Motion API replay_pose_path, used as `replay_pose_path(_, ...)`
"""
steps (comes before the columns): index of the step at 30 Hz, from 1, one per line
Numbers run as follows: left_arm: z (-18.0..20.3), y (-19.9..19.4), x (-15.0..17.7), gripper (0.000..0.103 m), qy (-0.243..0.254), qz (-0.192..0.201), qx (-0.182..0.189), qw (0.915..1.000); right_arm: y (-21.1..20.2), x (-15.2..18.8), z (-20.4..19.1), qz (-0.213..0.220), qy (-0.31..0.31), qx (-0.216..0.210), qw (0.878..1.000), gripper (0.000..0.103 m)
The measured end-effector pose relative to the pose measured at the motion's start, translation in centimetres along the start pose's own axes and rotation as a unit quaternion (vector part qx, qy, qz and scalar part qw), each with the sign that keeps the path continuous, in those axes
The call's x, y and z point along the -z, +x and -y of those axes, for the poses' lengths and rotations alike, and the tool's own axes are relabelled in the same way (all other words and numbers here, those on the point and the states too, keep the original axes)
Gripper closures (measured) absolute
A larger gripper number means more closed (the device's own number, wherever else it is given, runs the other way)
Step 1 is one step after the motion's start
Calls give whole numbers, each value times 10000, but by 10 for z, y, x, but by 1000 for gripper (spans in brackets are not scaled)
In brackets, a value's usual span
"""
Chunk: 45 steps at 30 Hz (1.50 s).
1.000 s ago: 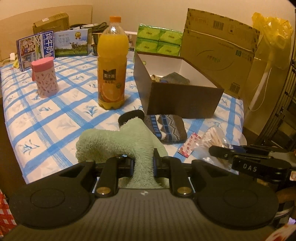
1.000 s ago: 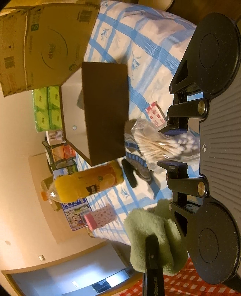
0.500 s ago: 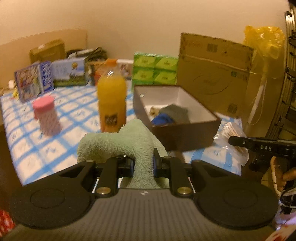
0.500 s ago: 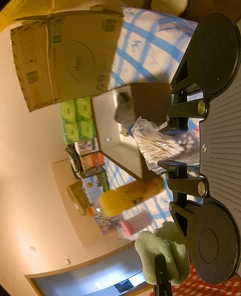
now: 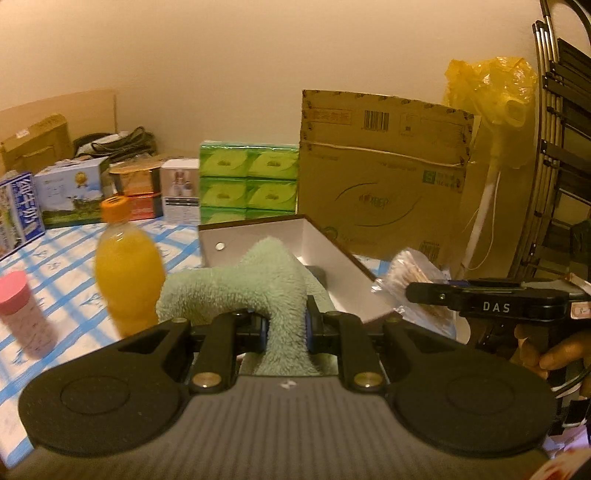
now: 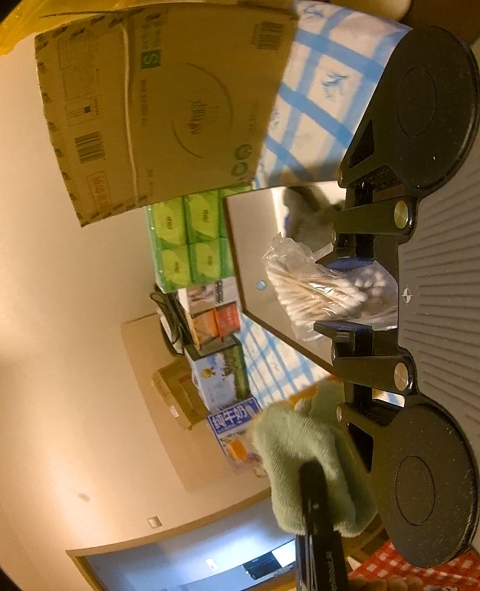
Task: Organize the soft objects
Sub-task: 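Carry the green towel and swab bag into the brown box and open both tools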
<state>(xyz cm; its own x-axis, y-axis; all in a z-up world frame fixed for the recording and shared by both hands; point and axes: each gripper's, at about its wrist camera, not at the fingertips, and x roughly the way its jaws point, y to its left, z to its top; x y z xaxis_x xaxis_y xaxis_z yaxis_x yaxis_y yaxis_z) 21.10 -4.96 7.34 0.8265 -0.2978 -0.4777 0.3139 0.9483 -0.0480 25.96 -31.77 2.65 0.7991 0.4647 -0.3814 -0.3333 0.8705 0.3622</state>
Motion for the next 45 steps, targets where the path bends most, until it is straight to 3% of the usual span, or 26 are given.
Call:
replay_pose_path(10, 2, 90, -38, 87, -143, -238, 297, 9992, 63, -21, 25, -146, -176, 150, 9996, 75)
replay_pose_path(24, -3, 193, -25, 84, -273, -1172, 498, 9915, 96, -12, 53, -418, -55, 428, 9982, 75)
replay_pose_path(27, -3, 206, -22, 75, -231, -1306, 491, 9900, 95, -13, 53, -425, -50, 431, 9982, 75)
replay_pose_path(29, -4, 212, -22, 61, -244, -1382, 472, 9890, 94, -14, 53, -426, -47, 405, 9983, 75)
replay_pose_path(41, -7, 195, -21, 61, -8, -1344, 210, 9907, 109, -12, 44, -480, -152, 98, 9987, 75)
replay_pose_path(42, -8, 193, -21, 61, -9, -1335, 203, 9908, 113, -13, 43, -486, -159, 84, 9987, 72)
replay_pose_path(44, -10, 190, -19, 61, -28, -1325, 177, 9910, 119, -13, 41, -470, -169, 164, 9986, 46)
replay_pose_path(45, -12, 189, -18, 60, -45, -1331, 163, 9910, 120, -13, 41, -416, -158, 214, 9988, 40)
